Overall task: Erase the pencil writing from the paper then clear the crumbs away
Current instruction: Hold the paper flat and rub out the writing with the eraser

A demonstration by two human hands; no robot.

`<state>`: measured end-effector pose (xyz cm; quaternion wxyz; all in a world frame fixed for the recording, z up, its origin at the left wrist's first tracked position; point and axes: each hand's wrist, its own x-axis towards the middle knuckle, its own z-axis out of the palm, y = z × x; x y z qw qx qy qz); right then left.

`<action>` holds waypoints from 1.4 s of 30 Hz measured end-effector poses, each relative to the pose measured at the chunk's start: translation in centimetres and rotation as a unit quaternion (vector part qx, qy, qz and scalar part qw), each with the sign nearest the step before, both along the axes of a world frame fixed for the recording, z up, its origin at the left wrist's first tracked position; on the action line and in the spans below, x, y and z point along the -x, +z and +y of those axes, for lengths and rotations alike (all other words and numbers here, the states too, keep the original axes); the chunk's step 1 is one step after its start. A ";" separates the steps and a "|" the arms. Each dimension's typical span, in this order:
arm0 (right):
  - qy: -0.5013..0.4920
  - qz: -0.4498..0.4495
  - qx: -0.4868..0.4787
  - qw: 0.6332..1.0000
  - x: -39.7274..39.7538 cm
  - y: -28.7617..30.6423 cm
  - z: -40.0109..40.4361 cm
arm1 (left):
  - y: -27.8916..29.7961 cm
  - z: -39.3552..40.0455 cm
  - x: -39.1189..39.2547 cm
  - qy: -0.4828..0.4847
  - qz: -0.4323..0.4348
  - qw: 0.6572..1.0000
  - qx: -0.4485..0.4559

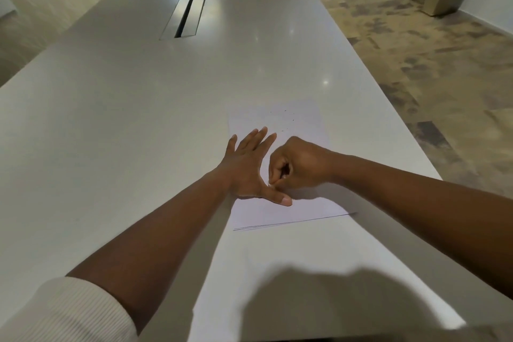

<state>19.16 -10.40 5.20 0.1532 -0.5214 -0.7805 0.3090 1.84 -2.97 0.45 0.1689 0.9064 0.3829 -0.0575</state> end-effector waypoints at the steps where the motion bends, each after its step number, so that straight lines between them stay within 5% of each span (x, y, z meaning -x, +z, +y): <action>1: 0.006 -0.012 0.007 1.000 -0.3 0.0 -0.1 | 0.0 0.0 0.0 -0.001 0.002 1.000 -0.002; 9: -0.132 -0.034 -0.093 0.986 -1.7 0.2 1.8 | 0.2 -0.1 0.1 -0.003 0.006 1.000 -0.004; 18: 0.012 -0.004 0.001 1.000 -0.2 0.0 -0.6 | 0.5 -0.2 -0.1 -0.001 0.015 1.000 0.002; 24: -0.083 0.004 -0.063 0.995 -1.0 0.3 1.2 | 0.7 -0.3 0.1 -0.004 0.014 1.000 0.003; 32: 0.023 -0.015 -0.005 1.000 -0.1 0.3 0.4 | 0.8 -0.3 -0.1 0.002 0.012 1.000 0.009; 38: -0.092 0.013 -0.078 0.993 -0.8 0.0 1.5 | 0.8 -0.3 0.0 -0.001 0.019 1.000 0.006; 42: -0.073 0.015 -0.075 0.994 -0.3 -0.3 0.7 | 0.7 -0.2 0.0 -0.005 0.028 1.000 0.000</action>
